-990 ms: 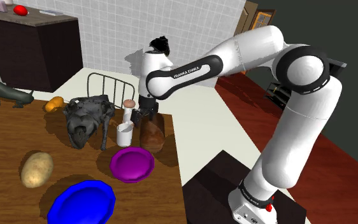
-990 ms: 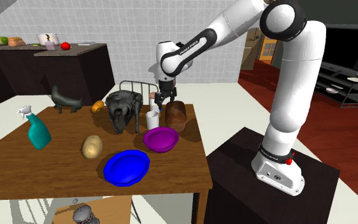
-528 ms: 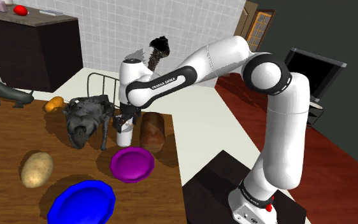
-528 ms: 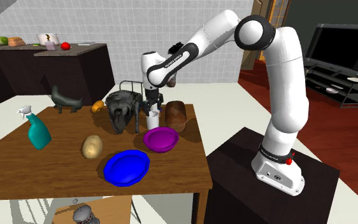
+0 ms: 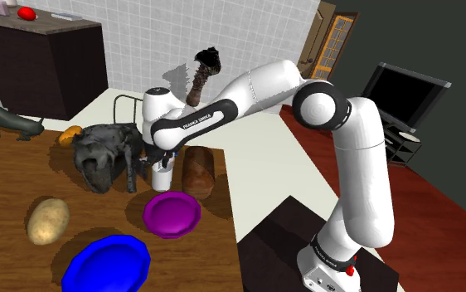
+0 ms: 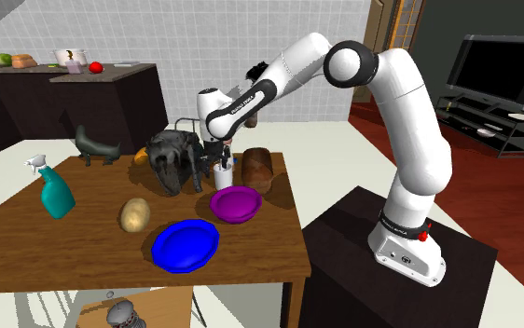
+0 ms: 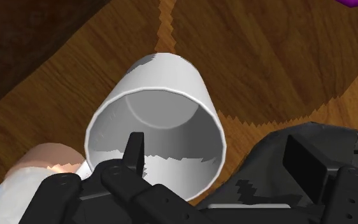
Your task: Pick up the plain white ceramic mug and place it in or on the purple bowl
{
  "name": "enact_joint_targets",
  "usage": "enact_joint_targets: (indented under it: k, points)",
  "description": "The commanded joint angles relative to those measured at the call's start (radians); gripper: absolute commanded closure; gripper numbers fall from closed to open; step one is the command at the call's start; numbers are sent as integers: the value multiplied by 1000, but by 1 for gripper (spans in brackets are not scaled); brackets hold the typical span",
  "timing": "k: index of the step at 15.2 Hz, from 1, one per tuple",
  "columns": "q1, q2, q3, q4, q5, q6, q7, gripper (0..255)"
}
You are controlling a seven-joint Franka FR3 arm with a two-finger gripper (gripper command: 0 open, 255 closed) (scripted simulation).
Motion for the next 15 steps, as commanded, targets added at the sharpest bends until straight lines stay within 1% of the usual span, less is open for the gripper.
enact_joint_targets:
  k: [1,3,10,11,15]
  points:
    - [2,18,-3,-3,-5,21,4,0]
    - [4,32,-6,-3,-8,35,6,0]
    - [4,32,-6,-3,-8,35,6,0]
    - [4,31,-6,-3,-8,35,6,255]
    - [4,32,-6,-3,-8,35,6,255]
